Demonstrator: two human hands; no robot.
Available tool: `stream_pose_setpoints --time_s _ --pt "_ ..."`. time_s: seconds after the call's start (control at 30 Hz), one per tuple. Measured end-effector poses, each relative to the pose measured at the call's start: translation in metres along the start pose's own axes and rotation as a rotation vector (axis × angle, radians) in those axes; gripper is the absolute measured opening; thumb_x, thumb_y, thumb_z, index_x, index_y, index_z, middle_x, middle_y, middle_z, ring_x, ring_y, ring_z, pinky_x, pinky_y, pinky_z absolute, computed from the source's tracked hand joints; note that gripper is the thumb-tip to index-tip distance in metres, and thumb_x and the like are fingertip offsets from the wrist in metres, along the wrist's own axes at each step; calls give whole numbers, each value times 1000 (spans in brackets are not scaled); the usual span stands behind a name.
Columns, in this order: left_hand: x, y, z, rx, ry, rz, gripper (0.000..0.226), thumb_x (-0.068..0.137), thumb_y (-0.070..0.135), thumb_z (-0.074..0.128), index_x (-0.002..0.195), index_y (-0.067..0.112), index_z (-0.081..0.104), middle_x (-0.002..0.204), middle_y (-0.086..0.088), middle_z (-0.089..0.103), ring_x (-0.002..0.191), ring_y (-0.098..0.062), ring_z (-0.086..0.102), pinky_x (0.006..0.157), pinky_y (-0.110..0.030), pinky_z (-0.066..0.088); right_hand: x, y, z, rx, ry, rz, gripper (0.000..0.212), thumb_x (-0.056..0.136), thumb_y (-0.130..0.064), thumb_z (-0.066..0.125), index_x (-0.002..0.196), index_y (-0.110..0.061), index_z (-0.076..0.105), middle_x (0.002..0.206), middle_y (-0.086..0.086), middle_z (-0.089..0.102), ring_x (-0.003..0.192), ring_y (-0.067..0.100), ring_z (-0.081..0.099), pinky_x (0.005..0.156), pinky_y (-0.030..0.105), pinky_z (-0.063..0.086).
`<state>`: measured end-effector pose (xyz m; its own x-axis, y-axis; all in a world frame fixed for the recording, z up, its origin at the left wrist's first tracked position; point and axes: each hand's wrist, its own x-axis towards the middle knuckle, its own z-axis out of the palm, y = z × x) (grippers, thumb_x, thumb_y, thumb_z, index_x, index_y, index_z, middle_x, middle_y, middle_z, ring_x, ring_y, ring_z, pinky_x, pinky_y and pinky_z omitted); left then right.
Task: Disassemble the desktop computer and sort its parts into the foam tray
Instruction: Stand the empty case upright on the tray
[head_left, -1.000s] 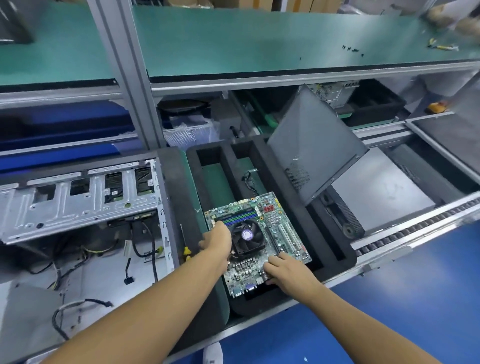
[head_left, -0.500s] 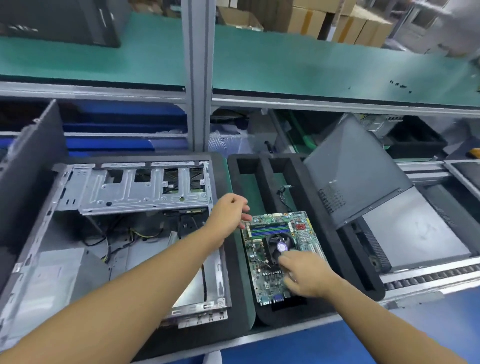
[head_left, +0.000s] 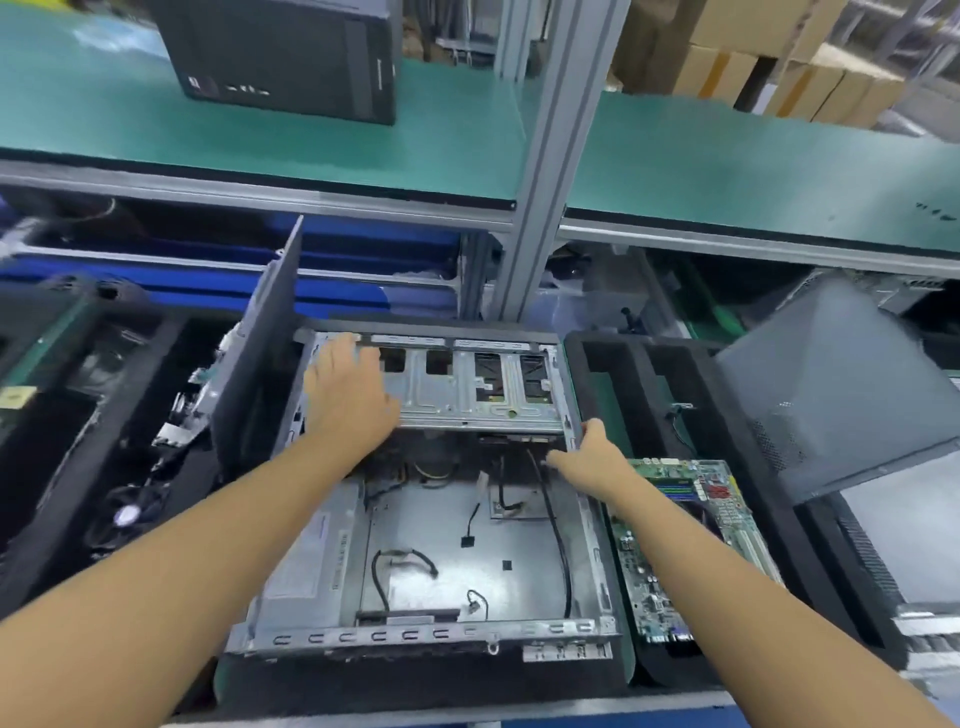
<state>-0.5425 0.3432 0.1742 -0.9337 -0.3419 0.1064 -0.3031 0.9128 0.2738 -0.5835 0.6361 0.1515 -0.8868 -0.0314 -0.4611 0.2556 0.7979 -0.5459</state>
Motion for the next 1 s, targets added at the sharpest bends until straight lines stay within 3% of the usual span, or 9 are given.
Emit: stream_pose_setpoints --time_s 0.07,0.13,0.23,0.3,0.4,0.53,0.67,0.87,1.0 --pt "-4 -25 1 55 -40 -21 66 84 32 67 140 10 39 156 -16 21 142 -34 20 110 -48 27 2 -2 10 -1 48 30 64 86 -29 63 136 -14 26 111 7 58 89 27 57 72 33 43" --pt "-7 -41 4 5 -108 -94 75 88 38 64 146 7 28 159 -15 14 144 -35 17 110 -50 31 0 -2 15 6 120 35 43 88 -17 54 126 -17 35 93 7 61 73 22 57 55 29 42" --pt "-7 -53 7 -221 -201 -219 74 97 35 53 153 11 12 162 -9 5 137 -40 30 105 -52 37 -4 -9 11 -7 137 30 31 89 -9 46 119 -17 43 87 5 58 65 15 53 44 24 36" --pt "-4 -57 8 -286 -214 -247 71 100 33 47 155 13 7 161 -11 10 126 -42 43 98 -49 43 -8 -16 7 -70 111 29 30 90 -7 46 119 -11 42 94 8 57 67 13 50 47 26 34" --pt "0 -60 6 -294 -213 -290 65 100 34 44 154 14 12 153 -19 27 120 -44 47 89 -45 42 -12 -28 0 -153 69 41 36 91 -5 47 125 -9 37 98 11 50 66 13 45 47 28 31" --pt "3 -65 2 -335 -186 -339 64 100 31 45 153 13 14 143 -23 39 117 -44 48 81 -42 37 -17 -43 -9 -233 74 5 25 90 -6 45 109 -12 31 89 8 50 65 16 46 48 30 33" --pt "5 -69 -3 -353 -186 -381 59 101 19 40 154 14 15 143 -22 40 121 -41 45 91 -45 38 -17 -58 -20 -273 81 -32 27 90 -9 47 115 -7 37 101 12 53 79 25 53 56 31 40" --pt "0 -67 -9 -395 -234 -399 62 101 20 41 155 23 11 139 -24 38 88 -34 52 73 -40 40 -1 -77 -47 -385 91 -106 29 90 -9 47 118 -9 39 101 11 57 78 23 55 54 31 42" --pt "-5 -60 -15 -377 -291 -449 69 100 18 35 156 30 -3 155 -24 17 78 -32 55 66 -37 41 13 -86 -61 -447 67 -144 39 89 -8 47 126 -11 39 114 14 58 91 31 57 69 36 48"
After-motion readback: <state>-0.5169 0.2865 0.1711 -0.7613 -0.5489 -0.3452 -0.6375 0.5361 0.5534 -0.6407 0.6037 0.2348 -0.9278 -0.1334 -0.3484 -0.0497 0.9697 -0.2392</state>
